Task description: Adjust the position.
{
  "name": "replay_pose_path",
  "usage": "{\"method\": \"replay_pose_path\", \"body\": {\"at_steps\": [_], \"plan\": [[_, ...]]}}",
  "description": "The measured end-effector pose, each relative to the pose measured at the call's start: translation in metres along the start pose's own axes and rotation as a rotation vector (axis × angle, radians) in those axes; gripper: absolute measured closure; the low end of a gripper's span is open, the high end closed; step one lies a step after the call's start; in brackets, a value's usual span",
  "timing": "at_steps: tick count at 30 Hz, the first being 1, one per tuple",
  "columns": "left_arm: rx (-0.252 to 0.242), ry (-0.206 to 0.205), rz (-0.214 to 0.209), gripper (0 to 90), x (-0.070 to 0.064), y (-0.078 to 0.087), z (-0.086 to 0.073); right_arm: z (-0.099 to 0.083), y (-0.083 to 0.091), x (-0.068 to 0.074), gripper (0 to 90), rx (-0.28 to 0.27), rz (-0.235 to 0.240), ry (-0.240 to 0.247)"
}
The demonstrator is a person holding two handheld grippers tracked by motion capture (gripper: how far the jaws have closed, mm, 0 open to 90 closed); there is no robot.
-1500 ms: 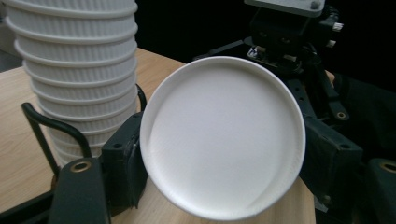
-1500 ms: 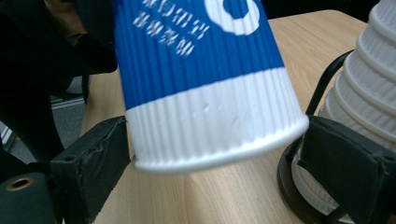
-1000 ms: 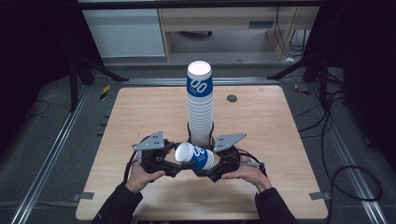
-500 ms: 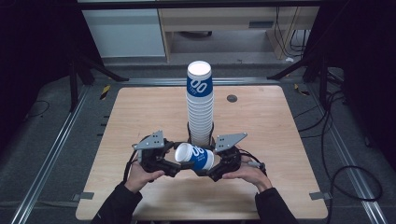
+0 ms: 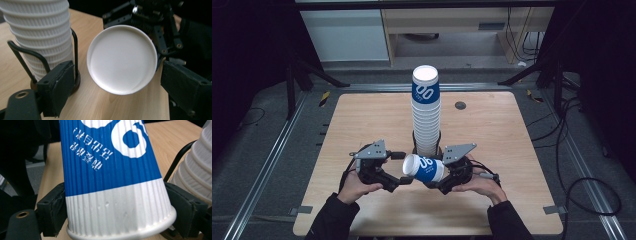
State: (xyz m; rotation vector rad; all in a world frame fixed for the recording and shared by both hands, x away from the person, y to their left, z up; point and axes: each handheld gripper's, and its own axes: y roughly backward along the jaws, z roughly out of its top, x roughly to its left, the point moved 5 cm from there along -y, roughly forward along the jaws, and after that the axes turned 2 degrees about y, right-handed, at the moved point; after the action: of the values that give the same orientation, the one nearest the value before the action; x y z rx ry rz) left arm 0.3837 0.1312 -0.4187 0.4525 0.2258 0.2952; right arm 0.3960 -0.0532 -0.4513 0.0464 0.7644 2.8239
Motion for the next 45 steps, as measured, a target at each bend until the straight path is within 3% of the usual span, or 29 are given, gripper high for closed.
{"method": "replay_pose_path", "body": {"at_steps": [5, 11, 15, 21, 28, 36, 40, 45], "plan": [[0.058, -0.027, -0.012, 10.9, -0.005, -0.011, -0.005, -0.004, -0.008, 0.003, 14.6, 0.056, -0.001, 0.028], [0.108, -0.022, -0.027, 14.9, -0.005, -0.022, -0.012, -0.007, -0.019, 0.010, 14.6, 0.124, 0.003, 0.076], [0.110, -0.032, -0.008, 20.8, -0.005, -0.023, -0.014, -0.006, -0.021, 0.012, 14.5, 0.135, 0.003, 0.090], [0.108, -0.037, -0.022, 23.5, -0.005, -0.022, -0.014, -0.006, -0.020, 0.012, 14.3, 0.134, 0.005, 0.088], [0.066, -0.025, -0.047, 25.7, -0.005, -0.016, -0.010, -0.003, -0.018, 0.012, 11.4, 0.105, 0.011, 0.078], [0.015, -0.015, -0.009, 25.9, 0.005, -0.001, -0.007, 0.005, -0.001, 0.006, 7.2, 0.037, -0.015, 0.043], [-0.056, -0.006, 0.017, 25.9, 0.013, 0.011, -0.004, 0.009, 0.013, 0.000, 7.1, -0.014, -0.032, 0.005], [-0.157, 0.010, -0.007, 25.8, 0.016, 0.017, -0.002, 0.010, 0.019, -0.003, 7.2, -0.050, -0.029, -0.027]]}}
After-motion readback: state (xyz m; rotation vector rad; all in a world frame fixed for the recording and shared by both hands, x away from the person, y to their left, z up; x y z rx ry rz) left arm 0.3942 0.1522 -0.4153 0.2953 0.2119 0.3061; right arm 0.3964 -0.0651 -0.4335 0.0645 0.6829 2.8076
